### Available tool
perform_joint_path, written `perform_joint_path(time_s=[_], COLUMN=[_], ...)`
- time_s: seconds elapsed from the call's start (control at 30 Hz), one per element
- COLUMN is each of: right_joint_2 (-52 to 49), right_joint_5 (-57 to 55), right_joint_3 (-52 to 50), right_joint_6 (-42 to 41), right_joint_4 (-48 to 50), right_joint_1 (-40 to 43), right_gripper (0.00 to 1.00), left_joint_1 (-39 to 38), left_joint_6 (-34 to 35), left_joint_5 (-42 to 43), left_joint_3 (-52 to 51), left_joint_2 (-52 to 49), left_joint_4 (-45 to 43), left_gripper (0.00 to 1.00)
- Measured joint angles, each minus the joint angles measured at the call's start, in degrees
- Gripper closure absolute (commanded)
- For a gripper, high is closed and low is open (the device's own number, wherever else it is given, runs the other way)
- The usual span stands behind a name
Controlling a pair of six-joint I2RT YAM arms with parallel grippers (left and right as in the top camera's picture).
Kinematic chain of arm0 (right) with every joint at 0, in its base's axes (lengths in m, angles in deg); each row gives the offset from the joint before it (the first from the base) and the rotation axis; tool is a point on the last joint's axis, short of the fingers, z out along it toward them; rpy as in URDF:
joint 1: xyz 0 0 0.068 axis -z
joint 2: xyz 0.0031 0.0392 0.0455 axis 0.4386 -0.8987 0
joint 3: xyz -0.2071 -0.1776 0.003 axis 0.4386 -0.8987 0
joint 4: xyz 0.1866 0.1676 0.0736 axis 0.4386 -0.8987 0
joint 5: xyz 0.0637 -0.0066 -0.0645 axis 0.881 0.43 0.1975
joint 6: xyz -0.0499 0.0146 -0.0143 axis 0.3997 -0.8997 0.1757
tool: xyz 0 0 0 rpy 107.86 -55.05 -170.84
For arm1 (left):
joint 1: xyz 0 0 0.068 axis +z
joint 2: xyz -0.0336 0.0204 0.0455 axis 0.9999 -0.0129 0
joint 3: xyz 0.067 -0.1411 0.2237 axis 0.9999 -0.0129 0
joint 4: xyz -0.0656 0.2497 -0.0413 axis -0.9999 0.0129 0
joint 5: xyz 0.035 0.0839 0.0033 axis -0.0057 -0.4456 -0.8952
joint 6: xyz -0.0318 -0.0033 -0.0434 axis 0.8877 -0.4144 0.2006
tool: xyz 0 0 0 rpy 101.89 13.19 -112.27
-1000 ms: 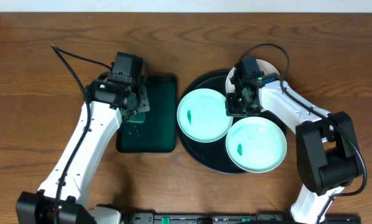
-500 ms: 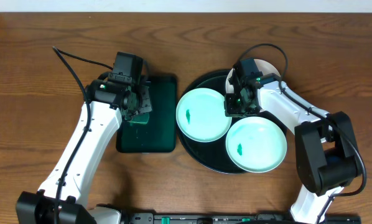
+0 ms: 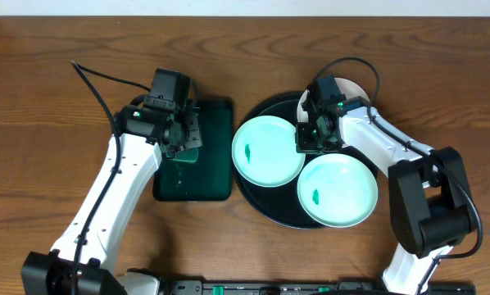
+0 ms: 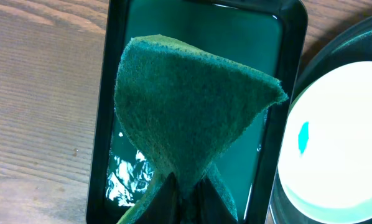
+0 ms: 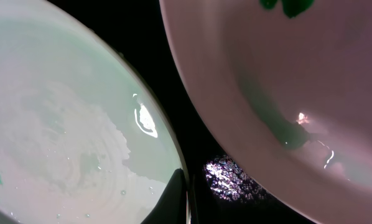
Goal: Clean dirty plates on tray and stack at the side
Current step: 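Lift the sponge out of the tray with the left gripper, then carry the sponge to the left pale green plate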
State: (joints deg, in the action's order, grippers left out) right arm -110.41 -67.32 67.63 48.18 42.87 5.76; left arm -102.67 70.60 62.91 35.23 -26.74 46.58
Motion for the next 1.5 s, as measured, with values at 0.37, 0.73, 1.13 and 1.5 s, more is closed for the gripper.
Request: perform_joint_path(time_s=[0.37, 0.73, 1.13, 1.5], right_joint_2=[0.0, 0.1, 0.3, 0.5], right_joint_5=[-0.4, -1.5, -2.4, -4.3], right_joint_3=[0.0, 0.0, 0.0, 0.0], right_joint_6=[-0.6, -0.7, -0.7, -0.7], right_joint_4=[-0.7, -2.4, -2.5, -3.2], right_joint_1=[0.0, 0.0, 0.0, 0.0], right_gripper=[0.99, 0.99, 0.99, 0.99], left_joint_1=[0.0, -2.9, -5.6, -14.3], left_joint_6=[0.0, 0.0, 3.4, 11.7], left_joint_5=[-0.5, -1.3, 0.5, 6.5], left_joint_3=[0.0, 0.0, -0.1, -0.1], left_joint_2=[0.0, 0.0, 0.0, -6.1], left_joint_4=[-1.6, -2.4, -5.1, -14.6], left_gripper=[0.93, 0.93, 0.93, 0.93])
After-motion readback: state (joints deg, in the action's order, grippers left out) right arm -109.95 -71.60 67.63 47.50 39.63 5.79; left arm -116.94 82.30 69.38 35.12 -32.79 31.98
